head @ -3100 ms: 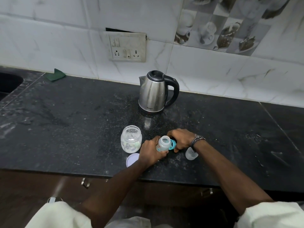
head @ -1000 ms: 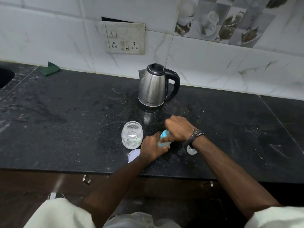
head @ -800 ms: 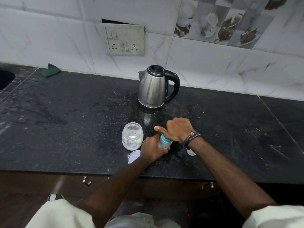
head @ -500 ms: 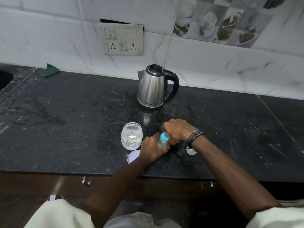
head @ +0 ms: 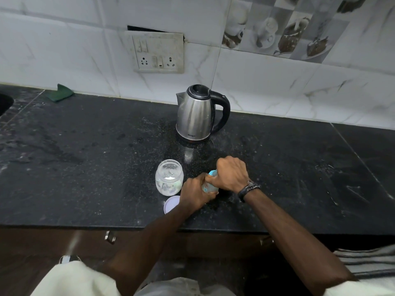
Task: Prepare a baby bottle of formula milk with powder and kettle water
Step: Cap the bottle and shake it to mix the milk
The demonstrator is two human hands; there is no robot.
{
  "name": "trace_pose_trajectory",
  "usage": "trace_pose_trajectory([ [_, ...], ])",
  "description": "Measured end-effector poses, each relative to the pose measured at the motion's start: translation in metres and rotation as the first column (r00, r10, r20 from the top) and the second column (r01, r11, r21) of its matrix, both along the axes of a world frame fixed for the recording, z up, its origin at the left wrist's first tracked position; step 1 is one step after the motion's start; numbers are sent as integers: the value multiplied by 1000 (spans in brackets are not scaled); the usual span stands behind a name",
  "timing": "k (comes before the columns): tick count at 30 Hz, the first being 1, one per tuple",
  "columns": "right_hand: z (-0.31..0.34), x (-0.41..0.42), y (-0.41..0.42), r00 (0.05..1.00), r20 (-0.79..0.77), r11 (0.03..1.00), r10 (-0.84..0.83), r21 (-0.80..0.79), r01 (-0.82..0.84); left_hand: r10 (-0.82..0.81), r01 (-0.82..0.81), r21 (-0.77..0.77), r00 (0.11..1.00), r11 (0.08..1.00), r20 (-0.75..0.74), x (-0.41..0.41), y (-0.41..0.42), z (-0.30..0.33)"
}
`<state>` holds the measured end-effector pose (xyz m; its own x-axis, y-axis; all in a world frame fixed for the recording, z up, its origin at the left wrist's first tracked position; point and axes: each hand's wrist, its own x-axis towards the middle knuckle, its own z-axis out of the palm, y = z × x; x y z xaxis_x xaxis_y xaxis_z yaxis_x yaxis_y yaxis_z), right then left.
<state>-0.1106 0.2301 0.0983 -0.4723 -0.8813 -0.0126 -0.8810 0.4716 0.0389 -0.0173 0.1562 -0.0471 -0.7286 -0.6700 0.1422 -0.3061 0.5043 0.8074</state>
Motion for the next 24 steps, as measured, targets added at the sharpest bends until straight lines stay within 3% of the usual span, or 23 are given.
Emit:
trace_pose_trajectory([
  [7,-3,2,-3,998,-51,999,-35,40,37,-14,14,2,1000,1000,-1,1,-2,0],
  [13,1,-12,3,981,84,967,173,177,-186,-33,33,22,999,999,-6,0,-3,0],
  [24,-15,-18,8,986,164,999,33,12,-35,-51,52,34,997,998,-51,1,-3,-3],
])
